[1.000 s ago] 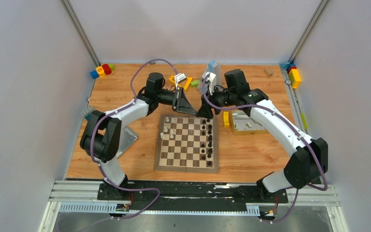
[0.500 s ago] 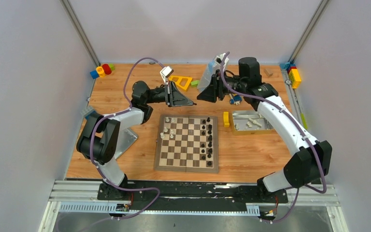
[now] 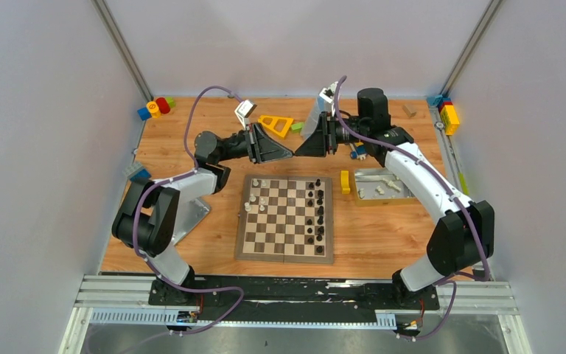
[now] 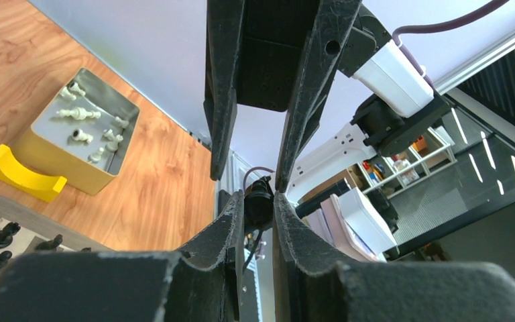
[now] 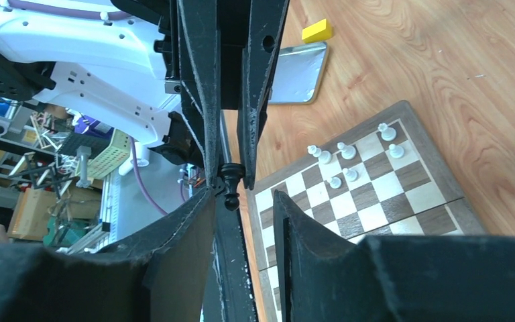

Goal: Set up the chess pieces on the board
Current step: Place the chess piece on the chessboard.

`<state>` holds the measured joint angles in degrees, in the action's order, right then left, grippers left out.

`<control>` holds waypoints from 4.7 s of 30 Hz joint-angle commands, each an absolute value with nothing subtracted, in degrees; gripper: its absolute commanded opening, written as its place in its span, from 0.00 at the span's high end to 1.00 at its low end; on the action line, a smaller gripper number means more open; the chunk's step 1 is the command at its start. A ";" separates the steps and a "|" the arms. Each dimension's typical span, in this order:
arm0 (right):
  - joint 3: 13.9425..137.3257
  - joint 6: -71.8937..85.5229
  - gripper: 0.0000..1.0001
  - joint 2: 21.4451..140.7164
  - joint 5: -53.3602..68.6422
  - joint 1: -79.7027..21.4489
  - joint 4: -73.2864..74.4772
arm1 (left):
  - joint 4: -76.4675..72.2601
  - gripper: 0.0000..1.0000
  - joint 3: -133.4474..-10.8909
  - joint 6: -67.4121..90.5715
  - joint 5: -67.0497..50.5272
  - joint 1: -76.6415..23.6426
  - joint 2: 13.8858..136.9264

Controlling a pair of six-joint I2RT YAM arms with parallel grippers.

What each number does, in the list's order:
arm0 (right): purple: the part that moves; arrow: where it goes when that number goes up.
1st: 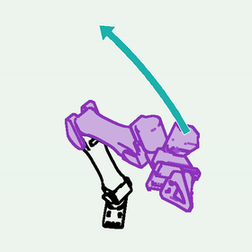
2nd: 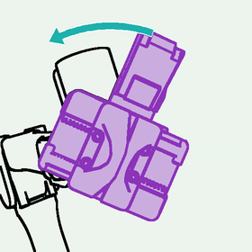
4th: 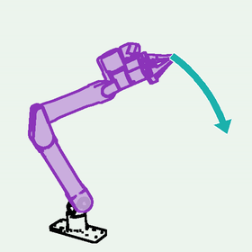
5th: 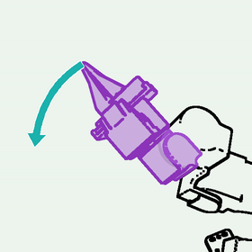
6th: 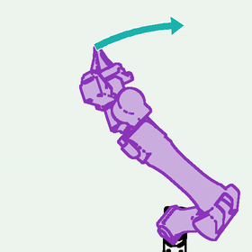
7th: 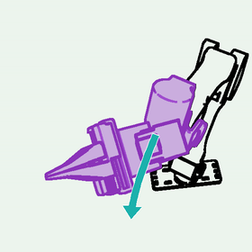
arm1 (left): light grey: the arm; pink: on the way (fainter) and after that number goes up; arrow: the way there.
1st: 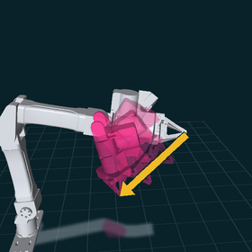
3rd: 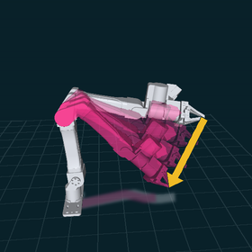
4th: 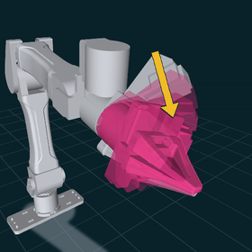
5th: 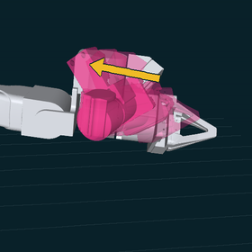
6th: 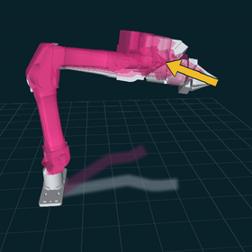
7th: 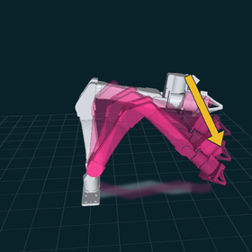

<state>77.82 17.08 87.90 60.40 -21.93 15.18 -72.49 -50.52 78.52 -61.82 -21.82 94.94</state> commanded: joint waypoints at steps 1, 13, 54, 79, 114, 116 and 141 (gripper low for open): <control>77.42 20.00 0.63 87.83 64.47 -21.69 10.16 | -75.66 1.00 -49.95 76.82 -60.52 -21.97 92.72; 76.51 21.71 0.73 89.06 66.45 -21.64 8.32 | -76.33 1.00 -49.57 75.93 -60.12 -21.97 92.72; 77.64 11.39 1.00 86.47 65.07 -20.77 18.04 | -65.29 0.45 -49.01 63.81 -61.63 -20.88 89.36; 81.82 -27.56 1.00 89.97 5.46 -42.12 58.04 | 23.52 0.00 -68.61 6.01 -38.94 -6.48 66.11; 90.79 -32.70 1.00 112.13 -11.20 -53.93 66.42 | 26.77 0.00 -67.39 8.23 -43.95 5.54 62.49; 90.70 -32.62 1.00 112.38 -11.12 -53.94 66.43 | 26.72 0.00 -67.34 8.32 -44.07 5.69 62.42; 91.13 -33.13 1.00 114.40 -10.08 -54.09 66.12 | 25.80 0.00 -66.65 8.78 -45.06 6.28 62.17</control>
